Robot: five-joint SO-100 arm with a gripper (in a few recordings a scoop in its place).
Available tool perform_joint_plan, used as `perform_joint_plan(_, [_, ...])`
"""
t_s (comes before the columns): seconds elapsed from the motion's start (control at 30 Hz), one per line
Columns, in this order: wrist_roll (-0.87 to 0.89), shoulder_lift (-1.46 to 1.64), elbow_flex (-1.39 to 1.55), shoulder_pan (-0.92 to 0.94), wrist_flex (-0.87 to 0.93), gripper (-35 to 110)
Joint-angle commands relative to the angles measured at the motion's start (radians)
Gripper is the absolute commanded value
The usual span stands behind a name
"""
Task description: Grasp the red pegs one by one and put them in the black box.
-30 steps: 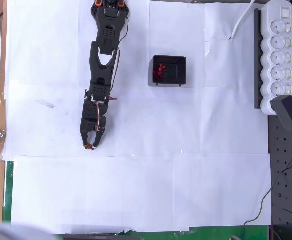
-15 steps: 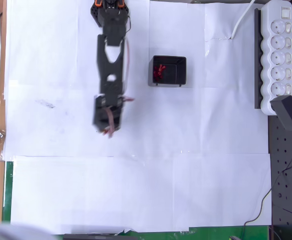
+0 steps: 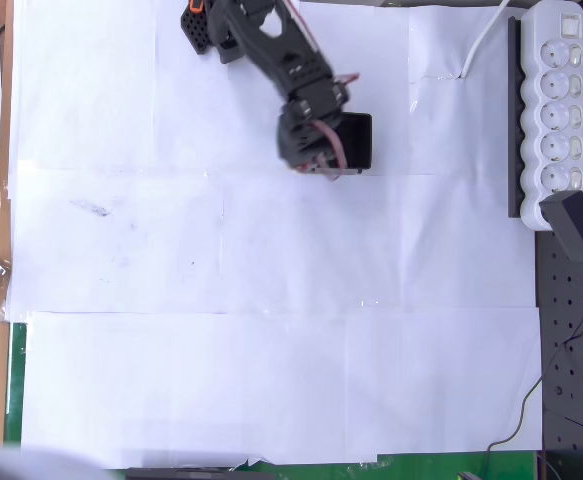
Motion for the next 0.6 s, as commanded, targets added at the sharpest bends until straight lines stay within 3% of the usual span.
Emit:
perform_joint_plan(0.0, [-0.054,-0.095,-0.123,-0.104,-0.138,0])
perform_joint_plan(0.3, [-0.086,-0.081,-0.390,-0.156,-0.396,1])
perform_joint_plan(0.57, [-0.063,-0.144,-0.383,-0.117,-0.356,19])
